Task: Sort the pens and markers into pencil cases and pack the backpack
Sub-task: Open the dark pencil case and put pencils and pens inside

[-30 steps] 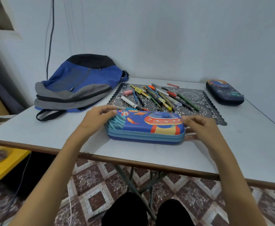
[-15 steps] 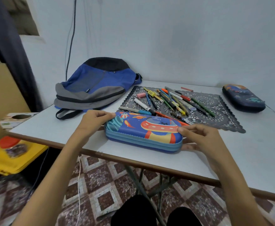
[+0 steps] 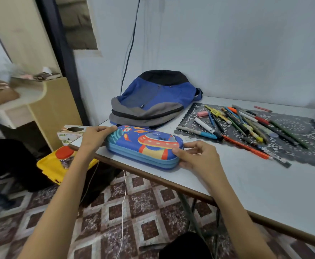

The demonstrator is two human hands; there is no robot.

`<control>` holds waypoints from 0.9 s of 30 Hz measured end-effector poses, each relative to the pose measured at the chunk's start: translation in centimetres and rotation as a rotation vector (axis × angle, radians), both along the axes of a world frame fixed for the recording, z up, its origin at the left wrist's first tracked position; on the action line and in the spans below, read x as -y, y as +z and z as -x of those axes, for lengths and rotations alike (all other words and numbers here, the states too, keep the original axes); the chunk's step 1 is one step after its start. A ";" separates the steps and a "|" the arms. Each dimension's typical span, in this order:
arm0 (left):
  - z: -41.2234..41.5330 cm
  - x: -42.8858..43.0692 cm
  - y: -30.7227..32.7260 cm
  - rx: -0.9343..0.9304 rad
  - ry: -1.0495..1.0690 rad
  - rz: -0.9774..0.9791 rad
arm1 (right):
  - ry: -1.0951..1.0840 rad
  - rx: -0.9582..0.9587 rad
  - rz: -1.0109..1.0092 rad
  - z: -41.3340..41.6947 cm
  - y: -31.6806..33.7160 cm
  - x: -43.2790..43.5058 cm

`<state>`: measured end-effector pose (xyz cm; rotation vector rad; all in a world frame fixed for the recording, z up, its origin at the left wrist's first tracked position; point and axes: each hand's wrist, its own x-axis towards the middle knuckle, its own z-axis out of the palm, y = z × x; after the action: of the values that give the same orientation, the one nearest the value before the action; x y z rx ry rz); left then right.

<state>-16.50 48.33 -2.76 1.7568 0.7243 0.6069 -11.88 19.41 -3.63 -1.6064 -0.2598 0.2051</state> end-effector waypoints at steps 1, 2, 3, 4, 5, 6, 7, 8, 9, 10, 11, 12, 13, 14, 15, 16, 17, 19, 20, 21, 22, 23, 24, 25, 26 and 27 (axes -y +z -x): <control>0.0 -0.6 0.1 0.000 0.023 -0.004 | 0.006 0.008 0.005 -0.1 0.0 -0.9; 0.1 -1.1 0.1 -0.004 0.043 -0.009 | 0.015 0.016 0.009 -0.1 0.1 -1.6; 0.1 -1.5 0.1 -0.005 0.062 -0.016 | 0.020 0.028 0.019 -0.3 0.1 -2.2; 0.1 -1.9 0.1 -0.013 0.075 -0.027 | 0.022 0.039 0.034 -0.3 0.2 -2.6; 0.1 -2.1 0.2 -0.025 0.081 -0.039 | 0.026 0.046 0.053 -0.4 0.3 -2.9; 0.1 -2.2 0.2 -0.043 0.085 -0.054 | 0.034 0.047 0.069 -0.5 0.3 -2.9; 0.0 -2.3 0.1 -0.062 0.087 -0.081 | 0.050 0.049 0.081 -0.6 0.4 -2.8; 0.0 -2.1 0.2 -0.081 0.083 -0.123 | 0.073 0.056 0.101 -0.8 0.4 -2.6; 0.0 -1.8 0.5 -0.095 0.067 -0.179 | 0.095 0.072 0.127 -1.0 0.5 -2.3; 0.1 -1.3 0.8 -0.098 0.044 -0.234 | 0.111 0.096 0.158 -1.1 0.7 -1.9; -0.1 -0.5 1.2 -0.084 0.012 -0.284 | 0.112 0.127 0.182 -1.4 1.0 -1.4; -0.5 0.5 1.7 -0.057 -0.024 -0.324 | 0.100 0.166 0.200 -1.8 1.4 -0.6; -0.7 1.4 2.4 -0.021 -0.054 -0.360 | 0.089 0.206 0.211 -2.2 1.6 -0.1; -1.3 2.8 3.2 0.016 -0.093 -0.383 | 0.066 0.243 0.221 -2.6 2.1 0.9; -2.0 4.2 4.0 0.064 -0.137 -0.393 | 0.047 0.278 0.230 -3.2 2.4 2.0; -3.0 5.7 4.7 0.110 -0.193 -0.384 | 0.025 0.308 0.240 -3.9 2.7 3.4; -3.9 7.4 5.5 0.149 -0.253 -0.359 | 0.000 0.333 0.245 -4.6 2.9 4.8; -5.9 10.8 6.8 0.187 -0.371 -0.314 | -0.078 0.354 0.259 -6.0 3.4 7.9; -6.9 12.6 7.2 0.194 -0.429 -0.296 | -0.128 0.354 0.271 -6.7 3.7 9.5; -7.9 14.4 7.7 0.197 -0.489 -0.271 | -0.179 0.347 0.282 -7.6 3.7 11.2; -9.1 16.5 8.1 0.199 -0.558 -0.248 | -0.242 0.336 0.292 -8.3 3.8 13.1; -10.3 18.8 8.4 0.196 -0.626 -0.229 | -0.305 0.319 0.299 -9.2 3.8 15.3; -11.4 20.8 8.6 0.190 -0.683 -0.211 | -0.363 0.300 0.304 -10.0 3.7 17.1; -12.6 22.7 8.6 0.186 -0.734 -0.194 | -0.421 0.287 0.311 -10.8 3.7 19.0; -13.8 24.5 8.6 0.183 -0.781 -0.171 | -0.472 0.278 0.327 -11.4 3.8 20.8; -14.7 26.3 8.7 0.172 -0.821 -0.152 | -0.517 0.267 0.345 -12.0 3.8 22.3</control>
<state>-1.75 22.05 5.91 1.9127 -0.1901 0.2374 0.14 -2.92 0.20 -1.9864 -0.0041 -0.3842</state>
